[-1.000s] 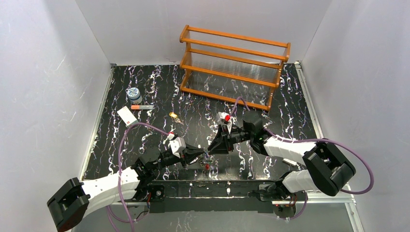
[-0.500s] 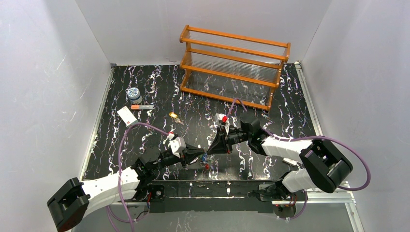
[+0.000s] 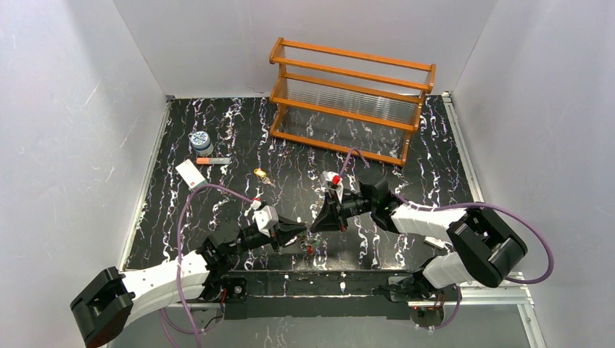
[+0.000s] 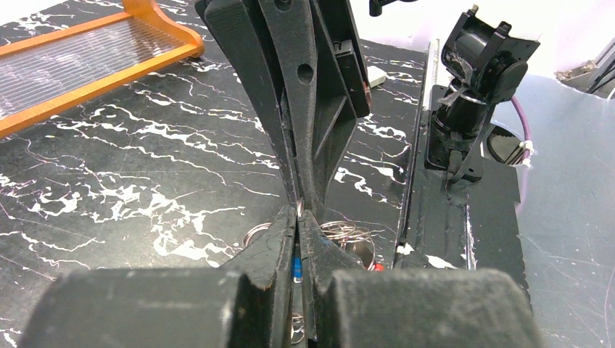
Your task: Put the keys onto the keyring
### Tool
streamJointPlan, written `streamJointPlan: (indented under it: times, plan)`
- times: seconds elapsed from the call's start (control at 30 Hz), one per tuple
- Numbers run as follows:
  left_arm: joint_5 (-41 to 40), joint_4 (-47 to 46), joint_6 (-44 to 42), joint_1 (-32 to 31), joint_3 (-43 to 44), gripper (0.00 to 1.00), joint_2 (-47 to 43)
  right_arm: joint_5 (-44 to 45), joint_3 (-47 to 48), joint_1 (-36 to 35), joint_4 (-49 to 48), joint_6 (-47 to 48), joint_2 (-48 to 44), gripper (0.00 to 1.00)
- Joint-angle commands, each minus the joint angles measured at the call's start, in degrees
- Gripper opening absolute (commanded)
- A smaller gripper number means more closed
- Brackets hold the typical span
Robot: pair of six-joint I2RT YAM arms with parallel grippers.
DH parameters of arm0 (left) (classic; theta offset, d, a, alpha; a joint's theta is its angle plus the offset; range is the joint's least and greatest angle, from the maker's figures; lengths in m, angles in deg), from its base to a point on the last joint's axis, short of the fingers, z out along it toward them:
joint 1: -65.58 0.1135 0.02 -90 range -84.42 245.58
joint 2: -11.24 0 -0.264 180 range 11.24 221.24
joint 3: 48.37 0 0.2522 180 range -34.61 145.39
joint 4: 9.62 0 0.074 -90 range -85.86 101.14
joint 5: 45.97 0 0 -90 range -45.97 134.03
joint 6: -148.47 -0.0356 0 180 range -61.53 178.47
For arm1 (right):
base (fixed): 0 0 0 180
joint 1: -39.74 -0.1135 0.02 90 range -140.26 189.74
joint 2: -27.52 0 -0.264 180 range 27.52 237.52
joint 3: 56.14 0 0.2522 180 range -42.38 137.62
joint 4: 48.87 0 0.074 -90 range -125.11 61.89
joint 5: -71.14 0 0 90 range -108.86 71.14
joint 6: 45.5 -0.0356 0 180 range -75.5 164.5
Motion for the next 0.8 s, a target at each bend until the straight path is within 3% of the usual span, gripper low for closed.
streamJointPlan:
  times: [0.0, 0.77]
  plan:
    - [-0.52, -4.28, 0.11, -0.24, 0.17, 0.00, -1.60, 0.89, 1.34, -0.23, 0.45, 1.58, 1.00, 0.01]
    - [2.11, -5.96, 0.29, -0.21, 0.41, 0.00, -0.17, 2.48, 5.07, -2.61, -5.26, 0.58, 7.72, 0.01]
